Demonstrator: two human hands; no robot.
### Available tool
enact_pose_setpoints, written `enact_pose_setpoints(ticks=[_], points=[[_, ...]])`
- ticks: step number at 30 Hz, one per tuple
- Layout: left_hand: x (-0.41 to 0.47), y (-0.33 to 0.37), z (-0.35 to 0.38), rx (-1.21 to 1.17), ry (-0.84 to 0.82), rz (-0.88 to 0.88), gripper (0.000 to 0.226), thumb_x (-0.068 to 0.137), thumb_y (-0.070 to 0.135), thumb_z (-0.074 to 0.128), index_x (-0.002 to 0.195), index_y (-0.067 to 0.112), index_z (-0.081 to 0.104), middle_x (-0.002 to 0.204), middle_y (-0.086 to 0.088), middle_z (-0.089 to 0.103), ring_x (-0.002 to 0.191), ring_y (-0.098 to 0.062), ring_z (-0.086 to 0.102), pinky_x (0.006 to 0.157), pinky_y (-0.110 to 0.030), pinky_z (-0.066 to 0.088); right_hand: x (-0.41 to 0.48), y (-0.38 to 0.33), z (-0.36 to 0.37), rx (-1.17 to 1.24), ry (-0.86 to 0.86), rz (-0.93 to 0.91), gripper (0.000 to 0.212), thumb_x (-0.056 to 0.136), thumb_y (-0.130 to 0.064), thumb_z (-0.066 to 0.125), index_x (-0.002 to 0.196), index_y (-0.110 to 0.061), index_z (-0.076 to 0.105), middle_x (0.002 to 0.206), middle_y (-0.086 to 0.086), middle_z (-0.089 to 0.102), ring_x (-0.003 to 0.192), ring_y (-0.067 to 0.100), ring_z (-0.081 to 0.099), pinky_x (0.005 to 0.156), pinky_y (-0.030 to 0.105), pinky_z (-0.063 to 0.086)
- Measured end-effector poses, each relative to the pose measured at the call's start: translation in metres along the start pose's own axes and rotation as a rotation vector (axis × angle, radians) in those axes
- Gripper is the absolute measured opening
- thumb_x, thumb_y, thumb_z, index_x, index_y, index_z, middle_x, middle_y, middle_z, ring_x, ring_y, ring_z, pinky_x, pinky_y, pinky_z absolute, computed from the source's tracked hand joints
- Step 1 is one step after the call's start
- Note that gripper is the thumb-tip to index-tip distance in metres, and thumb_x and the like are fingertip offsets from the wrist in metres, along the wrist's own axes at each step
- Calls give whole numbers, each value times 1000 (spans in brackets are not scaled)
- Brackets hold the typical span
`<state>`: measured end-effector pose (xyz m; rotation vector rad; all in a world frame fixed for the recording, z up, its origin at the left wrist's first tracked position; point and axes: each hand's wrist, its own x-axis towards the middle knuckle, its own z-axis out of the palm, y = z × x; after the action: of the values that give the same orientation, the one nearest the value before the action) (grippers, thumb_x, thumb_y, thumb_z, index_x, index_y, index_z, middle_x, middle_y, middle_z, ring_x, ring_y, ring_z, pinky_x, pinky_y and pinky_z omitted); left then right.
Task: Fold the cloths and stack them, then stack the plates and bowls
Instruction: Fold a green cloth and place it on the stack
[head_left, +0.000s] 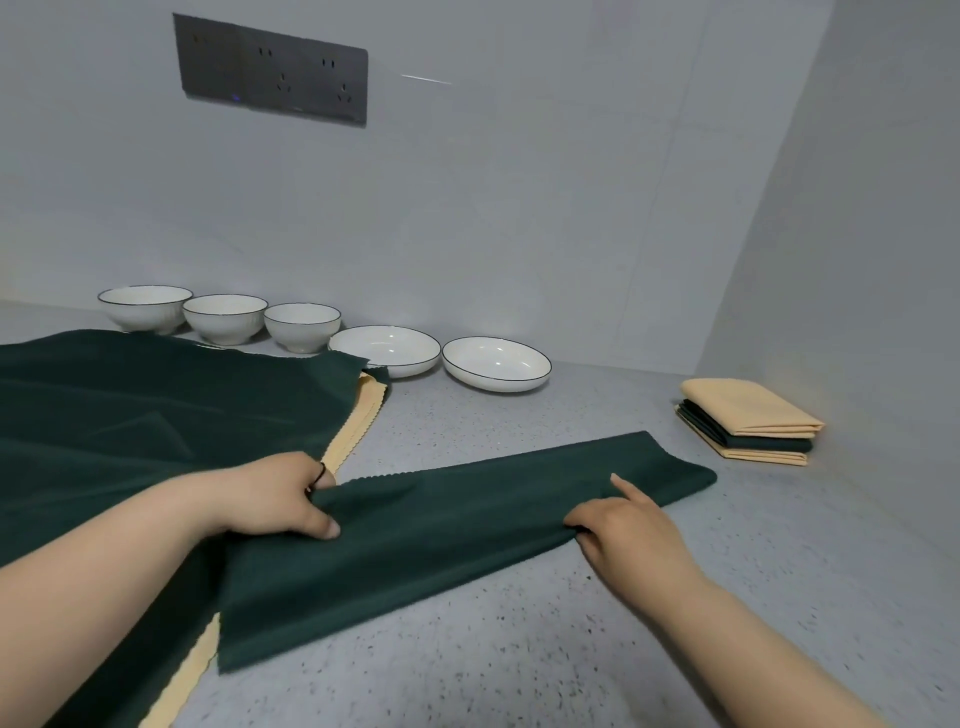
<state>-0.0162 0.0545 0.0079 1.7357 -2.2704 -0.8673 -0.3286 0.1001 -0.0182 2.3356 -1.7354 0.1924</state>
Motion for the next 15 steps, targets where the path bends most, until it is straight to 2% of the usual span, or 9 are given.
enact_pose_setpoints(ticks=[1, 3, 5, 7, 10, 11, 13, 14, 15], points=[[-10, 1, 4, -52, -15, 16, 14, 77, 22, 72, 82, 10, 69, 79, 3, 71, 63, 0, 61, 68, -15, 50, -1, 4, -1, 53, -13, 18, 31, 95, -22, 43, 121, -25, 59, 119, -9, 64, 111, 7, 56, 118, 21, 8], [-30, 4, 13, -183, -46, 35, 27, 67, 32, 73, 80, 8, 69, 81, -1, 74, 69, -5, 66, 73, -23, 53, -5, 7, -4, 111, 4, 56, 34, 97, -27, 40, 128, -27, 52, 130, -12, 56, 124, 7, 46, 115, 18, 7], [-46, 9, 22, -333, -54, 33, 33, 64, 33, 70, 82, 5, 69, 84, -5, 74, 73, -12, 69, 75, -27, 54, -8, 5, -7, 141, -38, 99, 36, 96, -30, 41, 131, -27, 48, 135, -12, 52, 127, 6, 42, 113, 16, 8], [-58, 12, 32, -524, -43, 7, 28, 63, 27, 77, 80, 6, 71, 85, -9, 74, 76, -20, 70, 73, -29, 56, -12, 0, -7, 151, -60, 97, 42, 95, -35, 42, 136, -27, 42, 140, -11, 46, 131, 5, 38, 114, 17, 6], [-68, 16, 47, -769, -41, -15, 65, 24, 35, 90, 77, 3, 72, 86, -16, 73, 74, -26, 70, 68, -30, 57, -25, -13, -8, 178, -88, 22, 61, 88, -52, 43, 142, -28, 29, 149, -12, 31, 140, 5, 23, 112, 15, -4], [-70, 17, 52, -829, -38, -28, 66, 20, 34, 89, 76, 3, 72, 86, -17, 73, 71, -25, 70, 65, -29, 57, -31, -22, -9, 189, -92, -26, 71, 81, -62, 39, 143, -30, 26, 151, -13, 27, 141, 4, 18, 109, 15, -9], [-74, 23, 60, -929, -11, -48, 42, 38, 24, 83, 72, 4, 72, 84, -18, 73, 65, -23, 70, 58, -26, 57, -45, -46, -14, 184, -61, -138, 86, 68, -72, 29, 143, -30, 27, 150, -14, 29, 140, 2, 21, 109, 15, -12], [-76, 27, 63, -980, 11, -50, 32, 47, 22, 78, 72, 3, 71, 81, -17, 73, 61, -22, 69, 55, -24, 56, -52, -58, -14, 139, 3, -207, 86, 66, -73, 30, 139, -28, 35, 145, -13, 39, 136, 2, 32, 115, 19, -4], [-79, 31, 67, -1021, 29, -53, 29, 53, 20, 73, 75, 2, 69, 79, -17, 72, 59, -21, 68, 53, -23, 55, -59, -68, -13, 112, 54, -248, 84, 65, -75, 30, 133, -27, 42, 136, -14, 50, 128, 2, 45, 117, 24, 12]])
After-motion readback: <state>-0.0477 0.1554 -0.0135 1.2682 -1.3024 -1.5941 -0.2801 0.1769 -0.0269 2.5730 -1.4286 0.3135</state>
